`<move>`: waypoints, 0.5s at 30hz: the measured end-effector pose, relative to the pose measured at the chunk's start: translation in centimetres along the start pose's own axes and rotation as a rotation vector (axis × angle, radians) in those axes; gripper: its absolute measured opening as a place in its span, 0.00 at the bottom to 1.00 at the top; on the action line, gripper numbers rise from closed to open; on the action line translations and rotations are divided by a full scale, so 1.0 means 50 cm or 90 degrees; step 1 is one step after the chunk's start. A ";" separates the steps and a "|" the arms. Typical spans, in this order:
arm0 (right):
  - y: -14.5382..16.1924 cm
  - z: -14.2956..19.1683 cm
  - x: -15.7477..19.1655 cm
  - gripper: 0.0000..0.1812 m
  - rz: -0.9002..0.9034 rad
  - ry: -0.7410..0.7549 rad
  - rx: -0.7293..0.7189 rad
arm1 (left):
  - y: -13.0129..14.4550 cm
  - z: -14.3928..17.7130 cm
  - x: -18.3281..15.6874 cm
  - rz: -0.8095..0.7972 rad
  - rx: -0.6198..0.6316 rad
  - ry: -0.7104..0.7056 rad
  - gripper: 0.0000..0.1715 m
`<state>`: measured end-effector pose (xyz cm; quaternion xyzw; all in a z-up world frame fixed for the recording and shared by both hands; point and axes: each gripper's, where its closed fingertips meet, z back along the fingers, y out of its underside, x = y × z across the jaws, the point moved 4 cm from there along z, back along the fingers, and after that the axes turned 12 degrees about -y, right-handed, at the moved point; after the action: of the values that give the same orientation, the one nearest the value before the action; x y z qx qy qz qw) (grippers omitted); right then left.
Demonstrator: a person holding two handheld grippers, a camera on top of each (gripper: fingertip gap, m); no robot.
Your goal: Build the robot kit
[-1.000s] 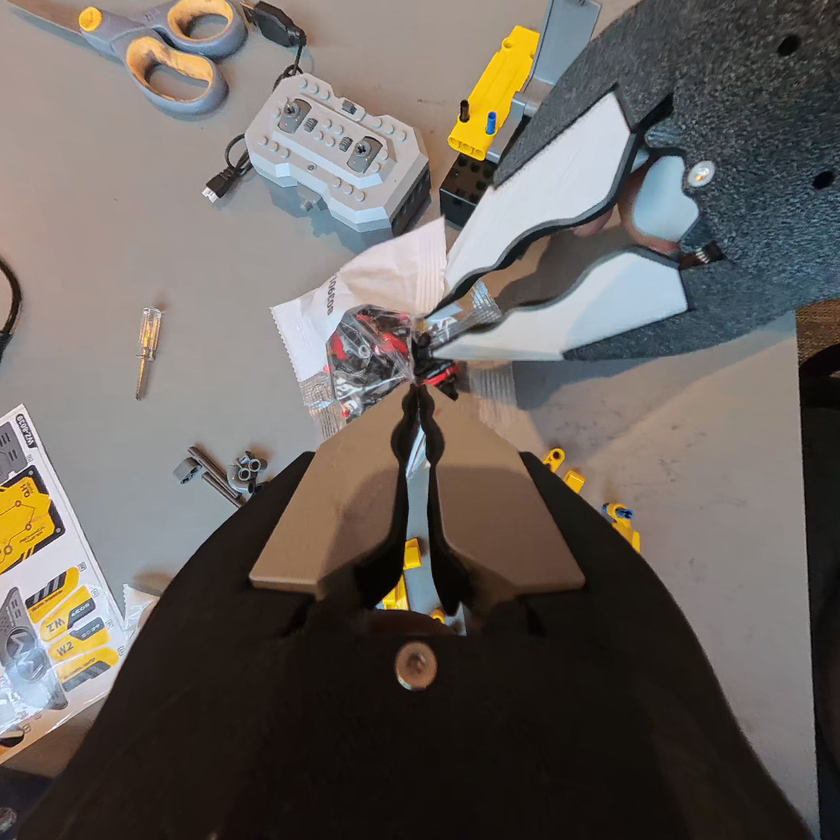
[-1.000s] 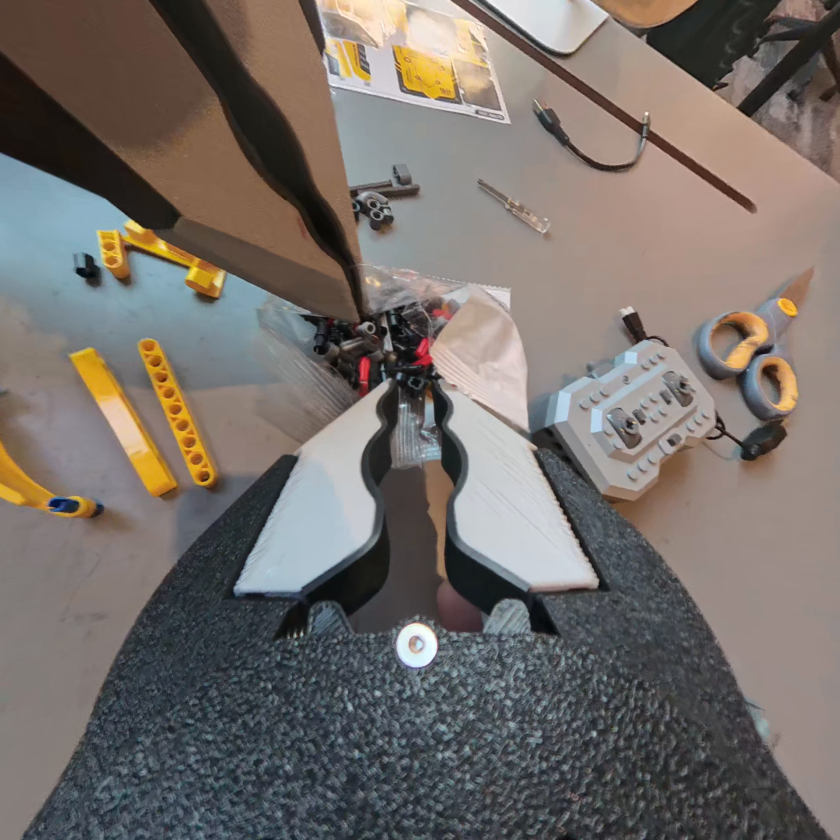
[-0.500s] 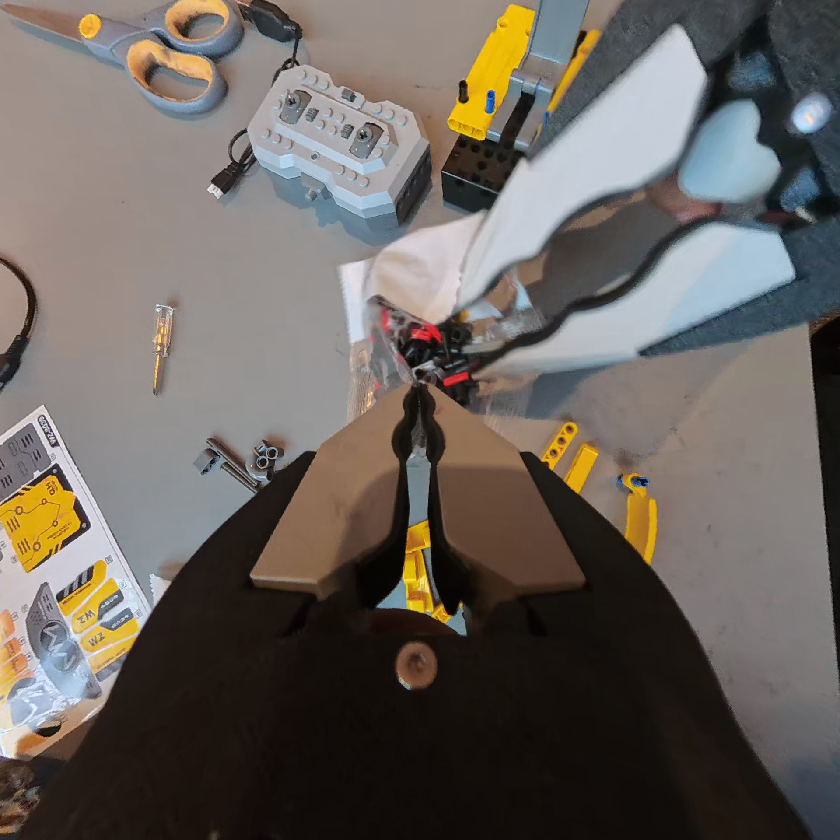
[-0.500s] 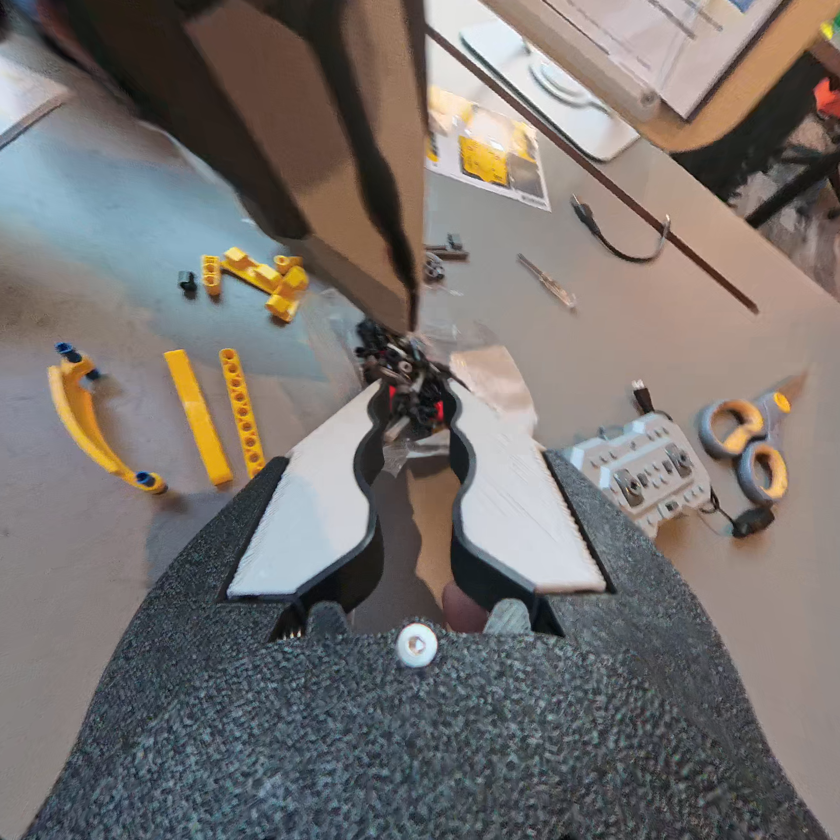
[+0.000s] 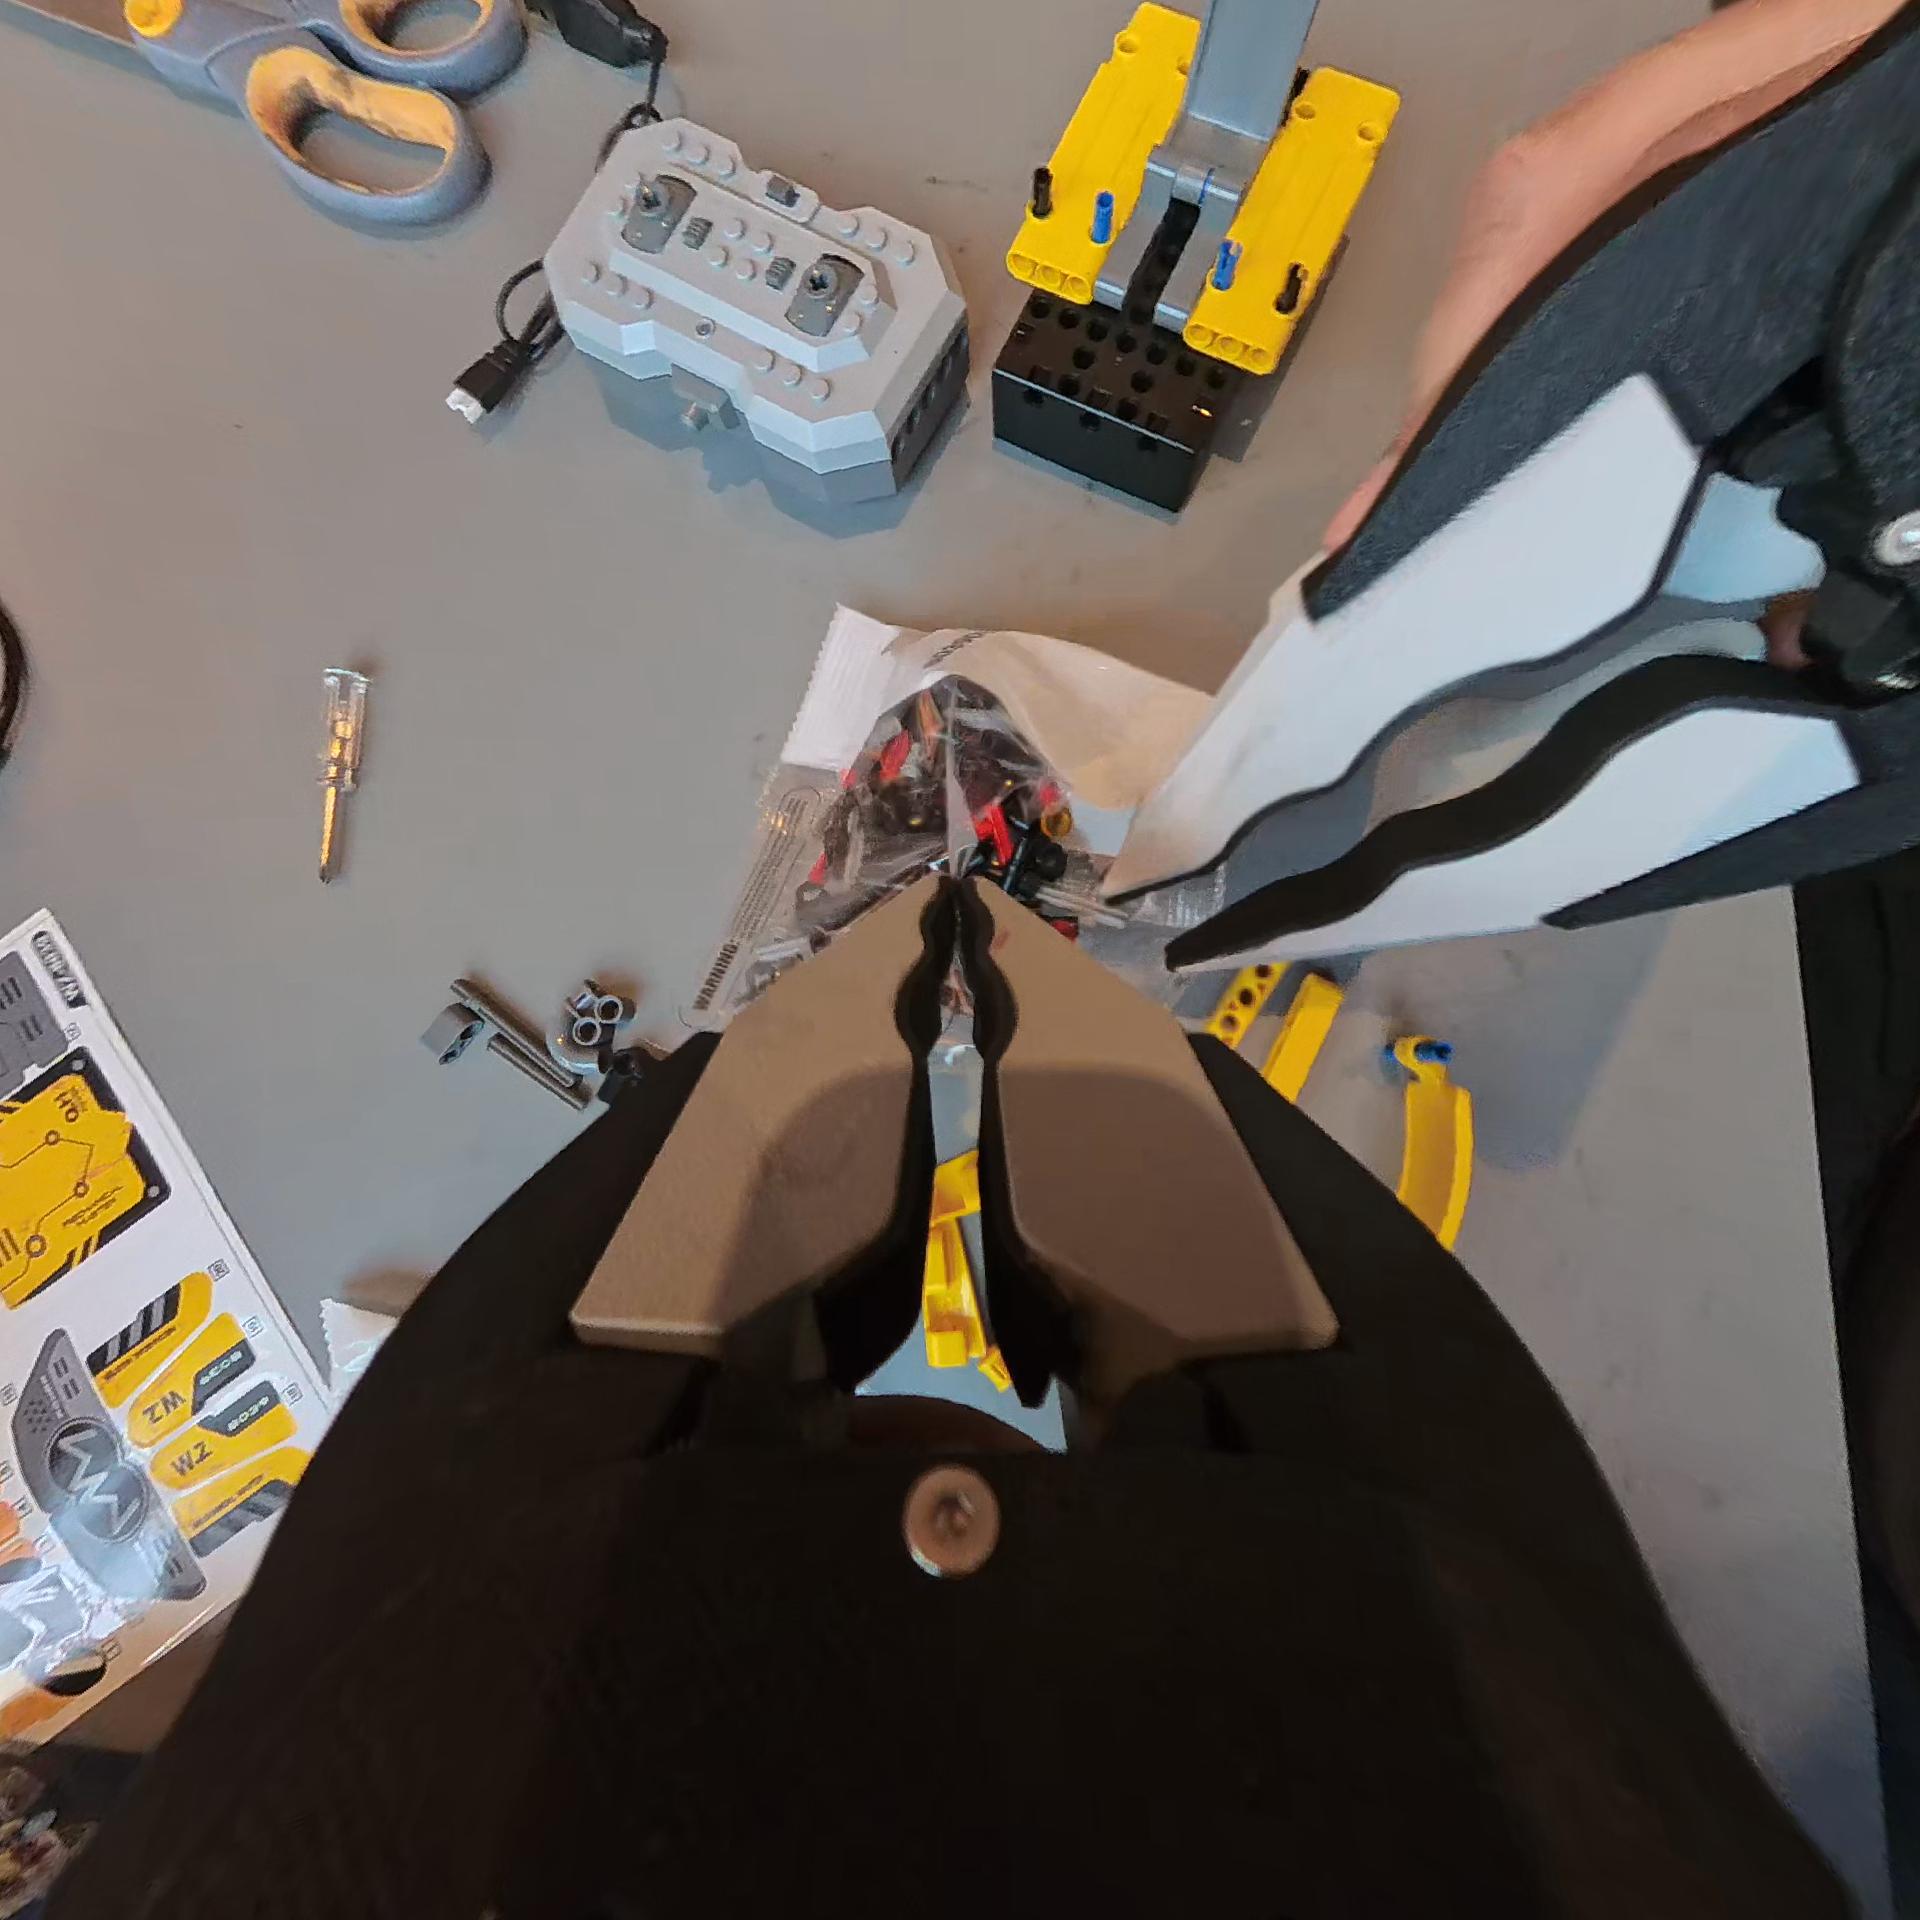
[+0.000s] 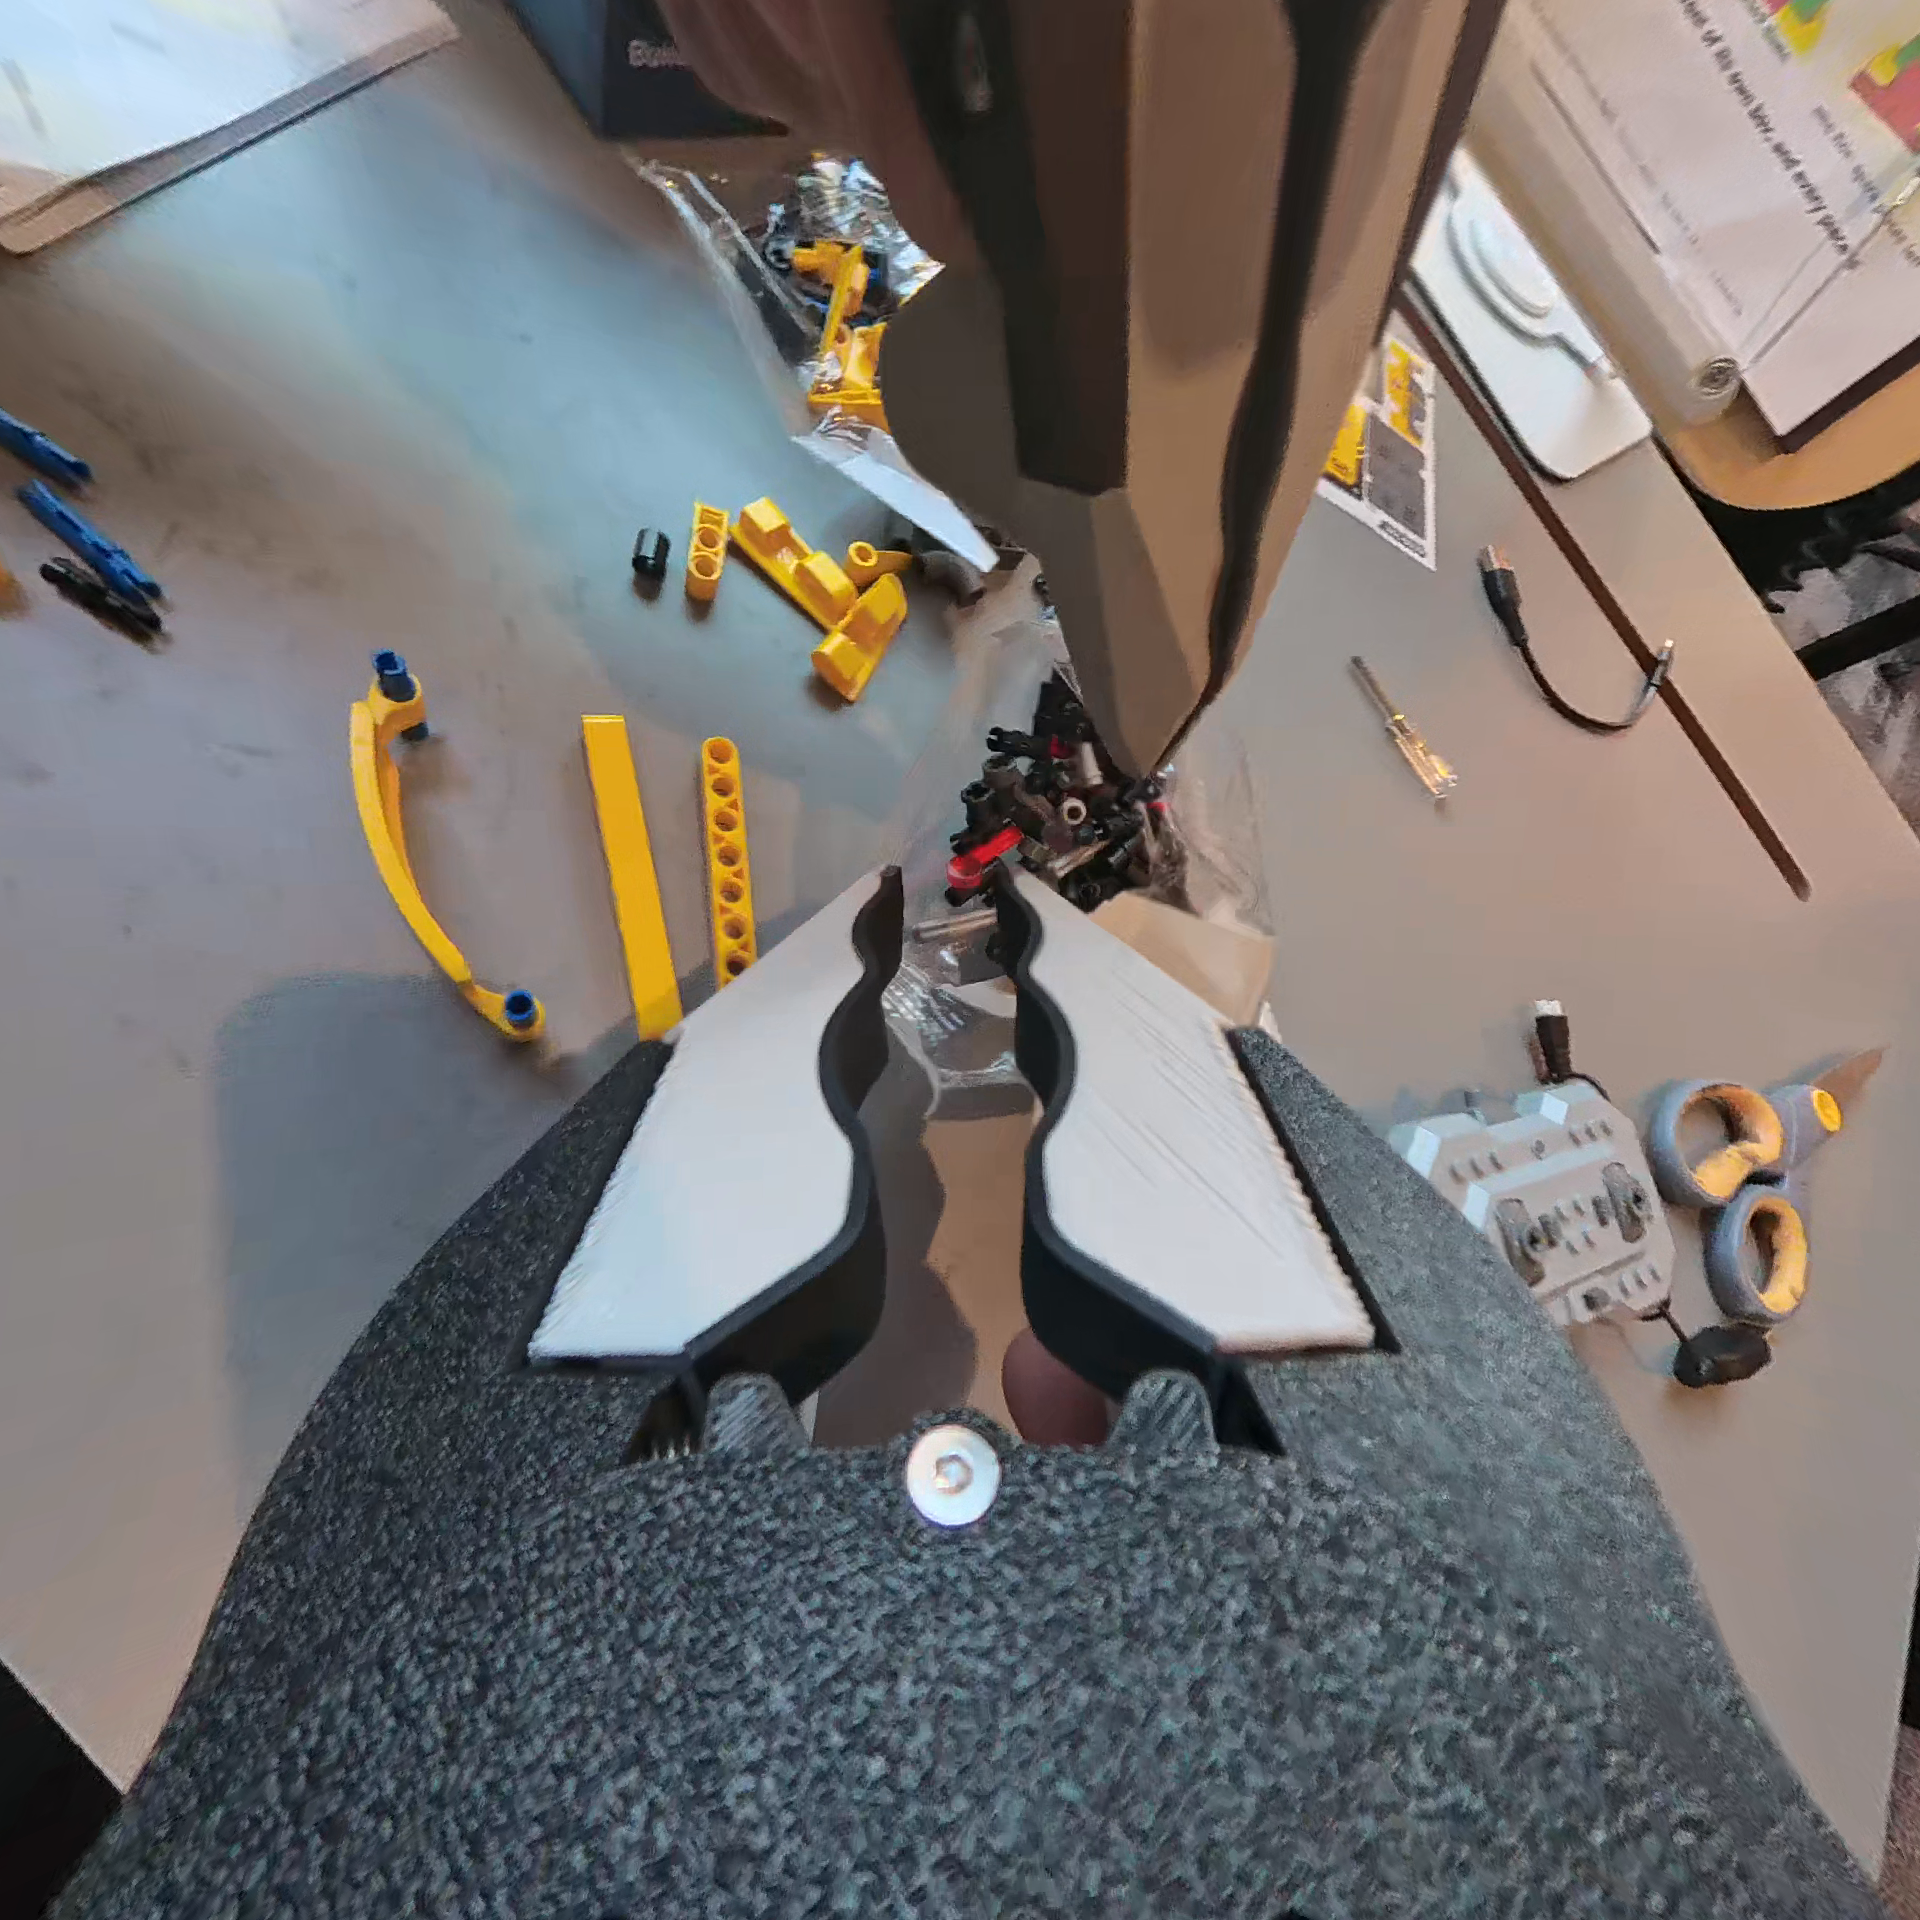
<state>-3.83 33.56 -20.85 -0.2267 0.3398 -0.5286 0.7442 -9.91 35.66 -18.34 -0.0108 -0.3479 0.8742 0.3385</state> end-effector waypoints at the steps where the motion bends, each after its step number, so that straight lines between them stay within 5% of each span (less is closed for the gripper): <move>1: -0.001 -0.005 0.006 0.10 0.003 -0.006 0.003 | 0.004 0.000 -0.005 -0.012 0.003 0.011 0.00; 15: 0.006 -0.002 0.001 0.11 0.031 0.014 0.007 | 0.048 -0.018 -0.020 -0.088 0.069 0.022 0.00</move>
<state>-3.70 33.62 -21.11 -0.2082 0.3506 -0.5146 0.7543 -10.33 34.31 -20.72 0.0163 -0.2944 0.8660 0.4037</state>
